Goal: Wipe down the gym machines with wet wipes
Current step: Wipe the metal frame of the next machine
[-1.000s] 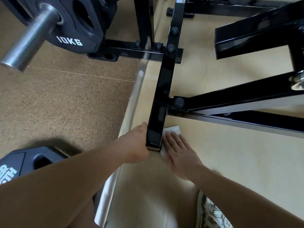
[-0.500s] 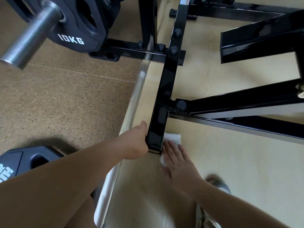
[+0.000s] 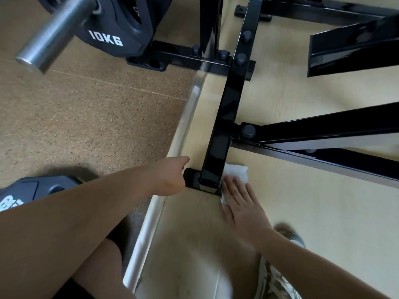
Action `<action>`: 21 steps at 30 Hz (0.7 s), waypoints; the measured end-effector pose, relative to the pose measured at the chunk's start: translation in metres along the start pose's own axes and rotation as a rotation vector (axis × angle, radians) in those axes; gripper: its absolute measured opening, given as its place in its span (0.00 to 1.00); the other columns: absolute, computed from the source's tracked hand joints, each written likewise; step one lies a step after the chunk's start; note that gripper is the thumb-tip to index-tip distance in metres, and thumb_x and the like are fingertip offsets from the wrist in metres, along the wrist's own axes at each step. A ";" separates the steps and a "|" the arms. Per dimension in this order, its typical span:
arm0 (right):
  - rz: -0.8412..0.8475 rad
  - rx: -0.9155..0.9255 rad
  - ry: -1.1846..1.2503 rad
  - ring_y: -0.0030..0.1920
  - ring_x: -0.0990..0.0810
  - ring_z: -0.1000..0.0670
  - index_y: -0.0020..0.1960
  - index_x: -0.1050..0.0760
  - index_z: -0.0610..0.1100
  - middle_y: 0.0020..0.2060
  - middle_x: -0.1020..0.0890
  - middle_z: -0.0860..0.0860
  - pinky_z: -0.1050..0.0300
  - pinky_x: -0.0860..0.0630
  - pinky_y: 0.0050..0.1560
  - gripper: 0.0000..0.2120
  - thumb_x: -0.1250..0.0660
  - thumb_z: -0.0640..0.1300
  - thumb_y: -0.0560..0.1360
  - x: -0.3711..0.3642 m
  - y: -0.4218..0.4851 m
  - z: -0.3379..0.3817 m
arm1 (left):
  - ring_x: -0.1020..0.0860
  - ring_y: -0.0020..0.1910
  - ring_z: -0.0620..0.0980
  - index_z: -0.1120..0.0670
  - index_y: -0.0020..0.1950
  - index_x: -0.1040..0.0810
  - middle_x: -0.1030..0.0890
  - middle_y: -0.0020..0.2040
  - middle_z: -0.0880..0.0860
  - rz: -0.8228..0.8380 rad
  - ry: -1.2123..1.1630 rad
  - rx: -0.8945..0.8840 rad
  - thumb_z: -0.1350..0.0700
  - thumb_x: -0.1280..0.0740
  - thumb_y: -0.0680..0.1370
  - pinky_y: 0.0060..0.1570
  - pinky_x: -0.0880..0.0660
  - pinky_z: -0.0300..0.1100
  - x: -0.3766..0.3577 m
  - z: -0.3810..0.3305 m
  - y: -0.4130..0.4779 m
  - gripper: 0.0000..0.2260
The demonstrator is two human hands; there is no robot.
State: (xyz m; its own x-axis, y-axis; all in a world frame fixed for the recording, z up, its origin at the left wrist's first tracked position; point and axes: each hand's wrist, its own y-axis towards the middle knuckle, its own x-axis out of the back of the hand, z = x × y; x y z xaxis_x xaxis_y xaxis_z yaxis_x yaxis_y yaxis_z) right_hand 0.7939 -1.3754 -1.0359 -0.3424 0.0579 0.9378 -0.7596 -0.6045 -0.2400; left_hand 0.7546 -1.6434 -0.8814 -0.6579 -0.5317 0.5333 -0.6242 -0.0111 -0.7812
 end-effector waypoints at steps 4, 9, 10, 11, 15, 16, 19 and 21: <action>-0.033 -0.006 0.255 0.82 0.58 0.59 0.83 0.47 0.52 0.83 0.49 0.57 0.57 0.49 0.81 0.25 0.53 0.55 0.88 0.008 -0.010 0.002 | 0.28 0.71 0.55 0.52 0.80 0.39 0.28 0.75 0.54 0.043 0.055 -0.016 0.60 0.42 0.81 0.69 0.28 0.49 -0.004 -0.003 -0.001 0.26; -0.119 -0.031 0.248 0.81 0.46 0.60 0.78 0.31 0.53 0.79 0.36 0.59 0.61 0.31 0.71 0.22 0.38 0.51 0.85 -0.001 0.004 -0.005 | 0.24 0.64 0.54 0.47 0.73 0.29 0.23 0.66 0.49 0.078 0.102 -0.090 0.60 0.43 0.79 0.65 0.24 0.50 -0.006 -0.013 -0.008 0.22; -0.131 -0.011 0.225 0.80 0.39 0.58 0.75 0.27 0.53 0.76 0.30 0.58 0.60 0.25 0.65 0.21 0.34 0.47 0.82 0.003 0.006 -0.005 | 0.24 0.63 0.54 0.48 0.73 0.28 0.23 0.66 0.50 0.093 0.123 -0.097 0.60 0.43 0.79 0.64 0.24 0.50 -0.007 -0.014 -0.010 0.22; -0.136 0.017 0.181 0.77 0.31 0.55 0.71 0.22 0.51 0.73 0.25 0.56 0.58 0.19 0.57 0.21 0.29 0.42 0.78 0.007 0.006 -0.005 | 0.23 0.62 0.54 0.49 0.72 0.28 0.23 0.66 0.51 0.105 0.156 -0.097 0.60 0.43 0.80 0.63 0.23 0.49 -0.007 -0.015 -0.011 0.21; -0.174 -0.038 0.111 0.38 0.16 0.50 0.48 0.17 0.53 0.45 0.14 0.55 0.53 0.22 0.29 0.06 0.31 0.45 0.76 0.023 -0.005 0.013 | 0.22 0.50 0.53 0.54 0.60 0.25 0.22 0.51 0.53 0.112 0.249 -0.104 0.59 0.43 0.81 0.48 0.25 0.44 -0.010 -0.018 -0.020 0.10; -0.186 -0.104 0.219 0.34 0.19 0.50 0.44 0.17 0.52 0.38 0.16 0.54 0.52 0.23 0.31 0.07 0.33 0.47 0.78 0.029 -0.007 0.021 | 0.23 0.46 0.52 0.54 0.58 0.25 0.23 0.48 0.52 0.101 0.261 -0.105 0.60 0.42 0.81 0.46 0.25 0.44 -0.012 -0.019 -0.022 0.09; -0.241 -0.226 0.646 0.38 0.18 0.56 0.47 0.13 0.53 0.38 0.15 0.58 0.55 0.21 0.39 0.07 0.30 0.45 0.79 0.059 -0.012 0.046 | 0.21 0.48 0.53 0.56 0.58 0.23 0.21 0.50 0.54 0.110 0.246 -0.094 0.59 0.41 0.82 0.44 0.24 0.44 -0.018 -0.026 -0.034 0.09; -0.272 -0.181 0.828 0.44 0.16 0.57 0.52 0.13 0.52 0.43 0.14 0.61 0.56 0.18 0.44 0.06 0.28 0.44 0.78 0.081 -0.009 0.056 | 0.20 0.46 0.53 0.57 0.54 0.21 0.20 0.48 0.54 0.139 0.180 -0.057 0.56 0.40 0.83 0.39 0.26 0.42 -0.025 -0.030 -0.039 0.09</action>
State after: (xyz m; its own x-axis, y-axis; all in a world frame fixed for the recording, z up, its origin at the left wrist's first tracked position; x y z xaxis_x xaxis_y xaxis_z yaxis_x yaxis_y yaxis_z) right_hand 0.8039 -1.4102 -0.9436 -0.3744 0.7789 0.5031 -0.9244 -0.3557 -0.1373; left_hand 0.7828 -1.6038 -0.8546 -0.8005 -0.3654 0.4751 -0.5419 0.1026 -0.8342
